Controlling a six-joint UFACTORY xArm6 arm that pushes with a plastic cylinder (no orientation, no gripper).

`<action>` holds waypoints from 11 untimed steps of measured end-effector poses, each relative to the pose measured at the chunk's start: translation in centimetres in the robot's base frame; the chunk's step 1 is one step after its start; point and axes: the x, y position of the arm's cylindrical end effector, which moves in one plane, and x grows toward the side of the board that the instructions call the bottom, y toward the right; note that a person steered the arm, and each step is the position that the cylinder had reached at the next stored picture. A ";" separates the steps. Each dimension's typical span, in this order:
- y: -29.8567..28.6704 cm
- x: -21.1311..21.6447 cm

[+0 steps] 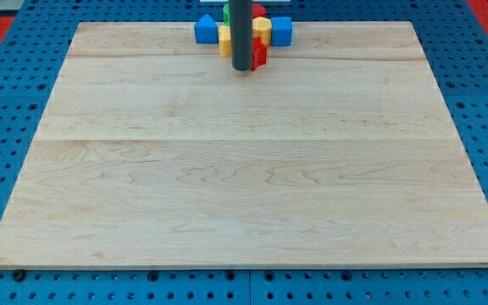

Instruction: Push the red star to the bottom of the green star

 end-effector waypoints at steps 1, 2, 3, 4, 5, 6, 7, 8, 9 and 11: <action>1.7 1.4; 7.6 0.3; 8.3 -2.7; 5.6 -3.0; 4.1 -2.3; 3.1 -1.3; 3.1 0.1; 1.8 0.5; 0.9 0.1; 1.5 -1.8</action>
